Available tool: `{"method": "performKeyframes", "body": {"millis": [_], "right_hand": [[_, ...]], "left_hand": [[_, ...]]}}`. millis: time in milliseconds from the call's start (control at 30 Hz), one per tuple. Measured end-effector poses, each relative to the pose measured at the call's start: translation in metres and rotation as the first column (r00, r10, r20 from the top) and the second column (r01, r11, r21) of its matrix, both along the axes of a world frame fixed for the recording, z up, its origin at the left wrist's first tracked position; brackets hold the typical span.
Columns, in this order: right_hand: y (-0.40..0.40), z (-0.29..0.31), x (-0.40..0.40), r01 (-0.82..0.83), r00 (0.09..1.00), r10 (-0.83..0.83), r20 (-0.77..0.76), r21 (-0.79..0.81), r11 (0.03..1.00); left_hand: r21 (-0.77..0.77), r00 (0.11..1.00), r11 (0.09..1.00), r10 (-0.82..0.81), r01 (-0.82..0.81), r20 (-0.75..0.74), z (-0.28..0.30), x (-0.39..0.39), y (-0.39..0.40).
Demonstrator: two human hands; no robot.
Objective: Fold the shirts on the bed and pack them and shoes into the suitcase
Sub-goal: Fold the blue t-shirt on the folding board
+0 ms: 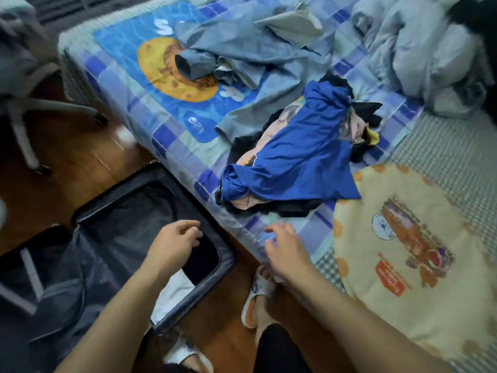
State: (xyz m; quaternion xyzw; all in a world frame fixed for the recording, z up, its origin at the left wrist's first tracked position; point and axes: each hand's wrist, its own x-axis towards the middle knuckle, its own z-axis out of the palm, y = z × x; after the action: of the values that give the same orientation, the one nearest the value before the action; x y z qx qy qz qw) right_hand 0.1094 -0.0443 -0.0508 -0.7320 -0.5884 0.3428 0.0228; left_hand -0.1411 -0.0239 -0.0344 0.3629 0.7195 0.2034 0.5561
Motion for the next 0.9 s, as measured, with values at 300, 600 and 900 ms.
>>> {"method": "performKeyframes", "body": {"millis": [300, 600, 900], "right_hand": [[0.098, -0.041, 0.076, -0.414, 0.860, 0.441, 0.257, -0.153, 0.897], [0.092, 0.012, 0.110, 0.411, 0.871, -0.344, -0.350, 0.137, 0.901], [-0.037, 0.252, 0.146, 0.631, 0.696, -0.383, -0.608, 0.263, 0.730]], "left_hand": [[0.041, 0.991, 0.990, 0.135, -0.134, -0.019, 0.064, 0.048, 0.004], [-0.050, 0.970, 0.971, 0.237, -0.235, 0.054, 0.067, 0.101, -0.035], [0.474, 0.845, 0.701, -0.471, 0.532, -0.253, 0.100, 0.218, -0.023]]}}
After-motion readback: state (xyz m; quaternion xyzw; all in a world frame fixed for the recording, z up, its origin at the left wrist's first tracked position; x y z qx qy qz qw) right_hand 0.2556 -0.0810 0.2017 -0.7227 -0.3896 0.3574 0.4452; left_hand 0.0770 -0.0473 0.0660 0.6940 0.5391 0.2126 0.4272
